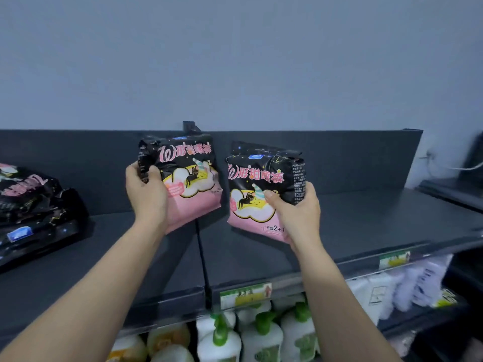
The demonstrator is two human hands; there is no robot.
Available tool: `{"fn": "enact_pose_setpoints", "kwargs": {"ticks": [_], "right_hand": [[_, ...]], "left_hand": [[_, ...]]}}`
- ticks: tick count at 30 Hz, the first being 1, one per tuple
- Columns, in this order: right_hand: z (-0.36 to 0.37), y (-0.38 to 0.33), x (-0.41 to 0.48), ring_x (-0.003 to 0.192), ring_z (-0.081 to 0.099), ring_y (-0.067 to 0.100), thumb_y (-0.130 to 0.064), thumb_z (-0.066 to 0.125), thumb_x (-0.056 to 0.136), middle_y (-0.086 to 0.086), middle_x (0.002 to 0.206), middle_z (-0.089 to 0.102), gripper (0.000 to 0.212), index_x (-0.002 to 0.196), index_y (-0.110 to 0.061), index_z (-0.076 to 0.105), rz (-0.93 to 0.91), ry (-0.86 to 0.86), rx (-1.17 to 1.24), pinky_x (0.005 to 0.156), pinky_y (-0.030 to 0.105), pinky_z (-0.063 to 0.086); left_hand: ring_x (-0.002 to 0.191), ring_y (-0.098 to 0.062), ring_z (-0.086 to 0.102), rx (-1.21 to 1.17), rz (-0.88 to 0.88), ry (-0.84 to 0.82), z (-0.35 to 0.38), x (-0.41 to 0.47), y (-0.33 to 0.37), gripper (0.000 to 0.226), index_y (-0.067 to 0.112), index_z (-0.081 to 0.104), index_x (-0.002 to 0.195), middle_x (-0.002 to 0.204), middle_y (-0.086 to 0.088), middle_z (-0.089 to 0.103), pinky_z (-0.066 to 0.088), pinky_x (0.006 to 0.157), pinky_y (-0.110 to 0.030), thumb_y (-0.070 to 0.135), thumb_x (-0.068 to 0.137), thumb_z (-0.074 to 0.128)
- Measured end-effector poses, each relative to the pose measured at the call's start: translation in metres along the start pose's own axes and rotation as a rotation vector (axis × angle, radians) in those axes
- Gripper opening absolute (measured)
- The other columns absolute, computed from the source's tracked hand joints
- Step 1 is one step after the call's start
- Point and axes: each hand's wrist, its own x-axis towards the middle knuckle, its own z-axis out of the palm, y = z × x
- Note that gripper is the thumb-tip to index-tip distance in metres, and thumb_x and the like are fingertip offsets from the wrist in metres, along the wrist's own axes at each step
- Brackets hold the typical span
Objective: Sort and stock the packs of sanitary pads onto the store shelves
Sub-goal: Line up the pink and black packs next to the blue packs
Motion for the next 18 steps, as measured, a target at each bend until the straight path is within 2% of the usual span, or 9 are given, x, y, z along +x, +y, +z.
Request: {"fn": "enact_pose_setpoints", "kwargs": {"ticks": [2,4,7,10,12,16,18], "right_hand": [[-0.028,-0.001,0.008,0.082,0.066,0.014,-0.024,0.085,0.068,-0.014,0.079,0.068,0.034,0.085,-0.025,0.055,-0.018,0.040,0.001,0.082,0.042,0.054],[-0.062,0.001,0.017,0.082,0.066,0.014,-0.025,0.085,0.069,-0.014,0.080,0.067,0.034,0.084,-0.027,0.054,-0.024,0.071,-0.011,0.082,0.041,0.054],[-0.119,0.006,0.033,0.085,0.067,0.015,-0.032,0.085,0.064,-0.012,0.083,0.069,0.036,0.084,-0.029,0.056,-0.004,0.094,-0.041,0.084,0.044,0.054],[-0.185,0.012,0.050,0.086,0.070,0.019,-0.043,0.084,0.051,-0.009,0.086,0.072,0.043,0.085,-0.035,0.059,0.035,0.122,-0.034,0.084,0.049,0.056],[-0.230,0.016,0.057,0.085,0.070,0.018,-0.040,0.084,0.051,-0.008,0.087,0.073,0.043,0.086,-0.033,0.060,0.039,0.156,-0.045,0.083,0.049,0.056],[-0.320,0.024,0.067,0.086,0.070,0.017,-0.024,0.088,0.061,-0.008,0.087,0.073,0.038,0.087,-0.029,0.061,0.035,0.240,-0.070,0.086,0.047,0.056],[-0.365,0.028,0.073,0.086,0.070,0.016,-0.019,0.088,0.065,-0.008,0.088,0.073,0.038,0.089,-0.029,0.061,0.042,0.284,-0.082,0.087,0.045,0.056]], "left_hand": [[0.096,-0.010,0.052,-0.006,0.039,-0.040,0.022,-0.021,0.013,0.027,0.011,0.053,0.122,0.110,0.002,0.057,0.040,0.076,-0.015,0.013,0.098,0.041],[0.102,-0.011,0.054,-0.026,0.025,-0.102,0.048,-0.045,0.020,0.029,0.015,0.051,0.126,0.115,0.004,0.057,0.041,0.086,-0.019,0.014,0.099,0.039],[0.115,-0.013,0.056,-0.111,-0.063,-0.199,0.090,-0.083,0.019,0.036,0.022,0.049,0.131,0.128,0.004,0.057,0.044,0.105,-0.035,0.016,0.098,0.038],[0.123,-0.012,0.052,-0.104,-0.081,-0.309,0.134,-0.132,0.018,0.042,0.031,0.042,0.138,0.135,0.008,0.052,0.042,0.108,-0.039,0.020,0.098,0.035],[0.120,-0.012,0.055,-0.148,-0.110,-0.369,0.165,-0.167,0.021,0.037,0.029,0.047,0.133,0.130,0.007,0.056,0.043,0.106,-0.039,0.022,0.098,0.039],[0.100,-0.022,0.066,-0.289,-0.296,-0.447,0.224,-0.236,0.029,0.012,0.018,0.057,0.109,0.103,-0.001,0.066,0.051,0.097,-0.045,0.021,0.099,0.051],[0.092,-0.026,0.065,-0.332,-0.360,-0.508,0.251,-0.273,0.033,0.009,0.015,0.060,0.092,0.093,-0.005,0.066,0.052,0.093,-0.046,0.020,0.098,0.054]]}}
